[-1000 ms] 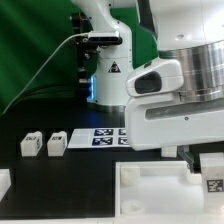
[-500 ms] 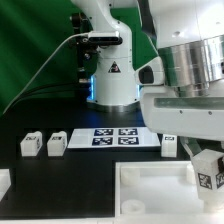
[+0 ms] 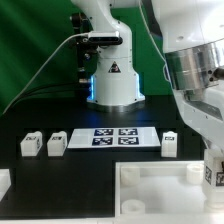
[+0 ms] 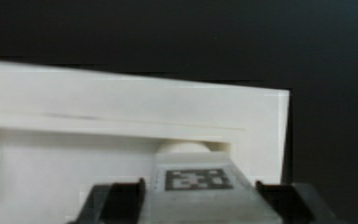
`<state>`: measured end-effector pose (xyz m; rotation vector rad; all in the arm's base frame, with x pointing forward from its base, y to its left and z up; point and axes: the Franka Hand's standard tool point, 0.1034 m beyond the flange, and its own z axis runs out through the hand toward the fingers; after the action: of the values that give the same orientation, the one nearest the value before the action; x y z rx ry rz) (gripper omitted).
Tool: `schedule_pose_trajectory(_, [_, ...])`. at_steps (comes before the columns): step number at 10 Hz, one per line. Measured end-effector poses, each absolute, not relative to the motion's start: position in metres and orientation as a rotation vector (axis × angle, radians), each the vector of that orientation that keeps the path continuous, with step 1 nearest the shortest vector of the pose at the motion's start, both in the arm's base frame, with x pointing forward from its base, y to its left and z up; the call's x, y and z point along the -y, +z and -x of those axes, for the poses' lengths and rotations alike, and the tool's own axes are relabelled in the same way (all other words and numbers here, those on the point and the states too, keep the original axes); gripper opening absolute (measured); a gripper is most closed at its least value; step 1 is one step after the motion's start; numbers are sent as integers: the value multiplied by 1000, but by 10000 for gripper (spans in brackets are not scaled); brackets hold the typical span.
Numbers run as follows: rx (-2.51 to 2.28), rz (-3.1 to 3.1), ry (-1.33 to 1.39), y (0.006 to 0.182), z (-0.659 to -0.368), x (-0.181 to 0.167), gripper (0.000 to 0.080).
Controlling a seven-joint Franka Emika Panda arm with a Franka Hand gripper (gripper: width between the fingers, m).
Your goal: Assemble one leg
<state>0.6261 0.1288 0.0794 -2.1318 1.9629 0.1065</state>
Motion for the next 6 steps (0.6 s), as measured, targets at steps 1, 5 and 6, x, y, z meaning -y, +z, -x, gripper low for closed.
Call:
schedule_pose_trajectory(1, [-1950, 2144, 105, 79, -626, -129, 295])
schedule_pose_trajectory(5, [-1691, 2362, 64, 75, -622, -124, 517])
schedule_pose_trajectory(6, [-1475, 2522, 43, 75, -620, -124, 621])
